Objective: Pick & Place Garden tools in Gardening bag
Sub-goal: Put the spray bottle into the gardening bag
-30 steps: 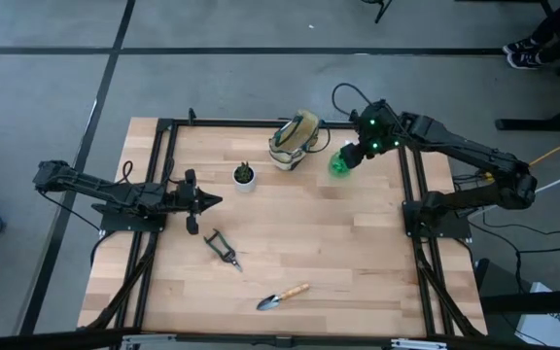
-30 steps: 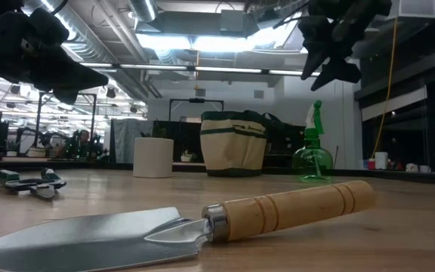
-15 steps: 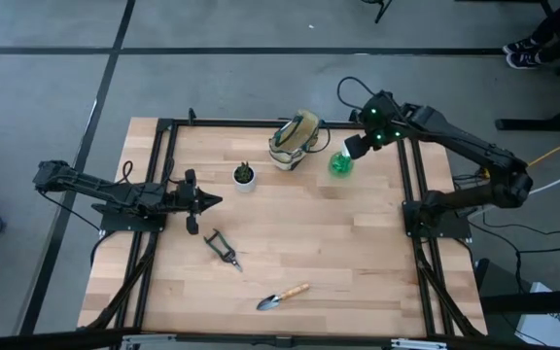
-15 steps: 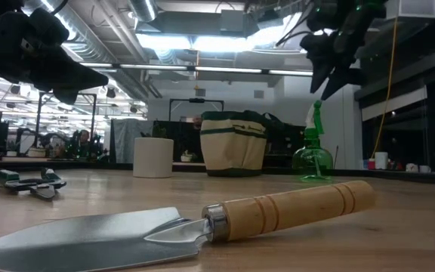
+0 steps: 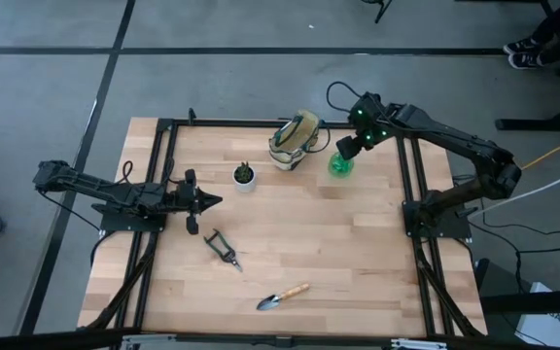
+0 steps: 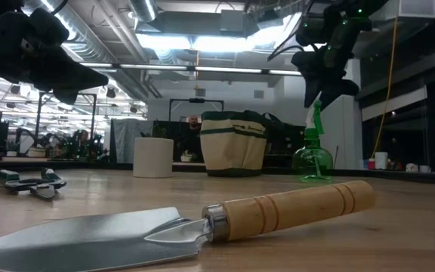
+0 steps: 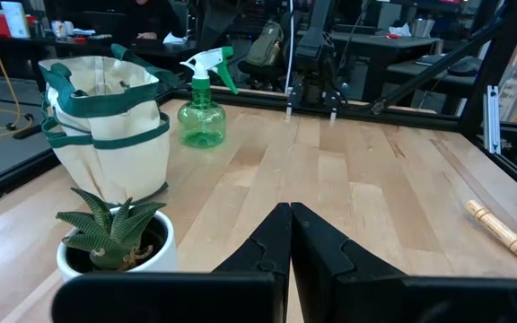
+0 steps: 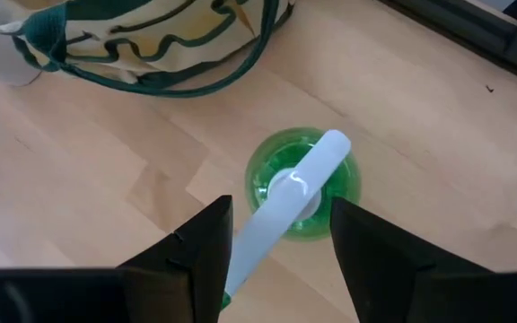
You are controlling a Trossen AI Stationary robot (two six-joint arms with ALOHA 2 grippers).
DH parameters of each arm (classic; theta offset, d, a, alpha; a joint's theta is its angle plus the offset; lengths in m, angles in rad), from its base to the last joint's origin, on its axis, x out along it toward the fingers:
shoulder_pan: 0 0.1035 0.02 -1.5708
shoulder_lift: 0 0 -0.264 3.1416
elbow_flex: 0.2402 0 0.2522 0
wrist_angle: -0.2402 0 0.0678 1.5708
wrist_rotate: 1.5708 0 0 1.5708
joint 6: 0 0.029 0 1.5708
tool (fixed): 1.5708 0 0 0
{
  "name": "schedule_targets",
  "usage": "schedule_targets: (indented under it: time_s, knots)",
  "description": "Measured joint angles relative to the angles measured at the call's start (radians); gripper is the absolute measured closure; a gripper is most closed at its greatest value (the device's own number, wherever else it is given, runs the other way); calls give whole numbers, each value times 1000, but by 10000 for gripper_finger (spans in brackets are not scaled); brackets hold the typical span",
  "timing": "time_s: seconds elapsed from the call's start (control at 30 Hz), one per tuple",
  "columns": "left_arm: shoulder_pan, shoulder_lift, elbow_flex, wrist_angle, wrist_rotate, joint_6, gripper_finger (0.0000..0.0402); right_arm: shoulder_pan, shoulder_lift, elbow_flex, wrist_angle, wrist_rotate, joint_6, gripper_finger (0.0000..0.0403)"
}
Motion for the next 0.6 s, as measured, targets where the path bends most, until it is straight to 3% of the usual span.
schedule_targets:
  time_s: [0.6]
  knots:
    - [0, 0, 0, 0, 0, 0, 398, 2, 16, 0, -68, -27, -73, 213]
